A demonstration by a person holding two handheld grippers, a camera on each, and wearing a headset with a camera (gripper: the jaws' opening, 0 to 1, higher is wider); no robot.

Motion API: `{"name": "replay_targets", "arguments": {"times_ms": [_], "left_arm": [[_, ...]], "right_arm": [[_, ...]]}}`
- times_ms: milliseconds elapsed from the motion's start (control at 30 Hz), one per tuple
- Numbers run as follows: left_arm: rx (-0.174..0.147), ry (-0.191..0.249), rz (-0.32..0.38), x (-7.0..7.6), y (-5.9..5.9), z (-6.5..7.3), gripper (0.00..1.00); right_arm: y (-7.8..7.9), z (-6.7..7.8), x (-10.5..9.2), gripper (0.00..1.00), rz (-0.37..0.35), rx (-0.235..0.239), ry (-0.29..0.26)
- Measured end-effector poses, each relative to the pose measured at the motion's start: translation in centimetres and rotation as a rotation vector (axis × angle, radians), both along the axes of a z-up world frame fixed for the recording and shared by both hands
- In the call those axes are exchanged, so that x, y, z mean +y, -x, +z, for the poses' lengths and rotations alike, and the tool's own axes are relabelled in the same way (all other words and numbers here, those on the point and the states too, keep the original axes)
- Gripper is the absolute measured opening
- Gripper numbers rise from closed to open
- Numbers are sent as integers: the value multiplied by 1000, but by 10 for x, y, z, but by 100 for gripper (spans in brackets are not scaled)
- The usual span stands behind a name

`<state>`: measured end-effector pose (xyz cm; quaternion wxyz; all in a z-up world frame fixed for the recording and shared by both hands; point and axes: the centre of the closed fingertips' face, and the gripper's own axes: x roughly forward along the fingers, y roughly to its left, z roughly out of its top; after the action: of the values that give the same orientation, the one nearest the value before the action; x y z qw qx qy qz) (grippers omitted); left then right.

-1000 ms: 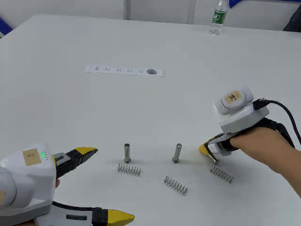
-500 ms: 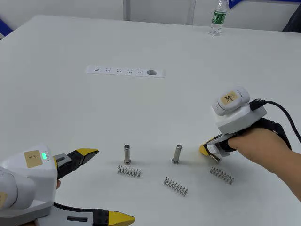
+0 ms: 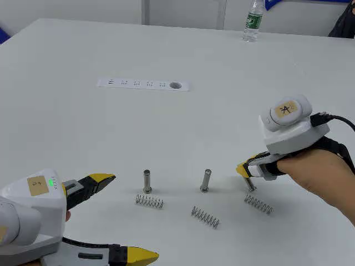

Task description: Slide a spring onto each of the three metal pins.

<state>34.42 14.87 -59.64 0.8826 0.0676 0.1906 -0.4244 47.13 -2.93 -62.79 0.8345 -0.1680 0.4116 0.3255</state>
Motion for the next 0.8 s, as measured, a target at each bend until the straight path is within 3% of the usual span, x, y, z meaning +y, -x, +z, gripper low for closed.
{"name": "replay_targets", "arguments": {"times_ms": [367,800], "left_arm": [[-6,-1,-2,0,0,1,97],[-6,-2,-6,-3,1,2,97]], "right_arm": [[12,14,-5,9,-15,-40,-27],[15,13,-8,9,-21,-40,-33]]}}
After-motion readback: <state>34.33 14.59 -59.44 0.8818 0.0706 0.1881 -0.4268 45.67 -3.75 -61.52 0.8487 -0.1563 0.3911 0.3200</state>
